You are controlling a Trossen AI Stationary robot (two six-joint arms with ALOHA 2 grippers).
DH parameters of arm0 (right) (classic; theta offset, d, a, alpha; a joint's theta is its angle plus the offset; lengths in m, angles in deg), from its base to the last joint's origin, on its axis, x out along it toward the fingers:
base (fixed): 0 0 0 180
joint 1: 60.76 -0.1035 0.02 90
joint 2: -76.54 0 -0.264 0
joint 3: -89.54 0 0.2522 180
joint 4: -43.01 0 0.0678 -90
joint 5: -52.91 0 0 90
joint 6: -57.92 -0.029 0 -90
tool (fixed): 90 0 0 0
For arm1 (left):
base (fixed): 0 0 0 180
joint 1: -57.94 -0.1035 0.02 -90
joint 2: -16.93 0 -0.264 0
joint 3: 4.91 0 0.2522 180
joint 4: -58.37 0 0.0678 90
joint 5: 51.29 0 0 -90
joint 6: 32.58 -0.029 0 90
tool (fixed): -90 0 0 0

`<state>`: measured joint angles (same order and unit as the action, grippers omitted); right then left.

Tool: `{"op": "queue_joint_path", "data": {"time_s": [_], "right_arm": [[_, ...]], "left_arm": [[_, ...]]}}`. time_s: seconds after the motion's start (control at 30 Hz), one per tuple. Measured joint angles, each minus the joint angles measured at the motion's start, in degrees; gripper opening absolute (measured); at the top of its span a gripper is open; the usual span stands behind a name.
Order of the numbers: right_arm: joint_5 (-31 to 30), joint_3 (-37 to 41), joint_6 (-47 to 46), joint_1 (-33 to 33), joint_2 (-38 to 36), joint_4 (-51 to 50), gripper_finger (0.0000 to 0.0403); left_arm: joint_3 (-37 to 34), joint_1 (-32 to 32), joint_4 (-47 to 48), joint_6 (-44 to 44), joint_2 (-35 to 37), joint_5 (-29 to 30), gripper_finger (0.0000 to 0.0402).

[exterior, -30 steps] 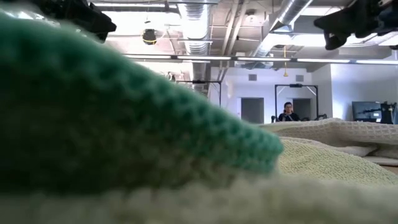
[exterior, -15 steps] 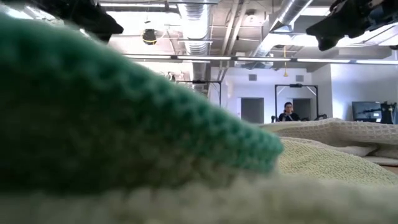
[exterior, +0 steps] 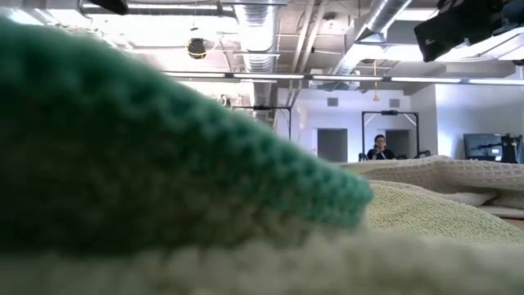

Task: Fold microfiber towels
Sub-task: Fold the green towel

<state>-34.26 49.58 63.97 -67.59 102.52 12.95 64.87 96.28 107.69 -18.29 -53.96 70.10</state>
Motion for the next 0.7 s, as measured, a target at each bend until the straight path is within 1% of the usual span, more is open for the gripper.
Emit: {"op": "queue_joint_path", "data": {"time_s": [0.07, 0.13, 0.3, 0.4, 0.47, 0.53, 0.6, 0.7], "right_arm": [[-0.11, 0.00, 0.01, -0.93, 0.00, 0.00, 0.0004], [-0.52, -0.02, 0.00, -1.77, 0.00, 0.00, 0.0005], [-2.09, -0.02, 0.61, -3.80, 0.00, -0.01, 0.0005], [-3.55, -0.04, 1.86, -4.81, 0.00, 0.02, 0.0006], [-4.99, -0.04, 1.97, -5.25, 0.00, 0.00, 0.0006], [-6.07, -0.04, 1.95, -5.52, 0.00, 0.01, 0.0006], [-6.14, -0.04, 1.97, -5.57, 0.00, 0.00, 0.0006], [-6.12, -0.04, 1.95, -5.52, 0.00, 0.00, 0.0006]], "left_arm": [[2.52, 1.72, 0.93, 2.40, -3.68, -0.22, 0.0000], [4.95, 2.74, 2.07, 5.16, -7.12, -1.83, 0.0000], [9.31, 3.21, 5.24, 19.43, -14.45, -8.87, 0.0004], [10.68, 3.17, 5.64, 25.97, -17.96, -10.25, 0.0015], [11.52, 3.17, 5.44, 28.15, -19.86, -11.25, 0.0027], [12.50, 3.17, 5.67, 28.52, -21.52, -13.70, 0.0042], [13.00, 3.13, 5.16, 28.48, -22.52, -15.15, 0.0059], [13.00, 3.30, 3.59, 28.86, -24.27, -15.79, 0.0082]]}}
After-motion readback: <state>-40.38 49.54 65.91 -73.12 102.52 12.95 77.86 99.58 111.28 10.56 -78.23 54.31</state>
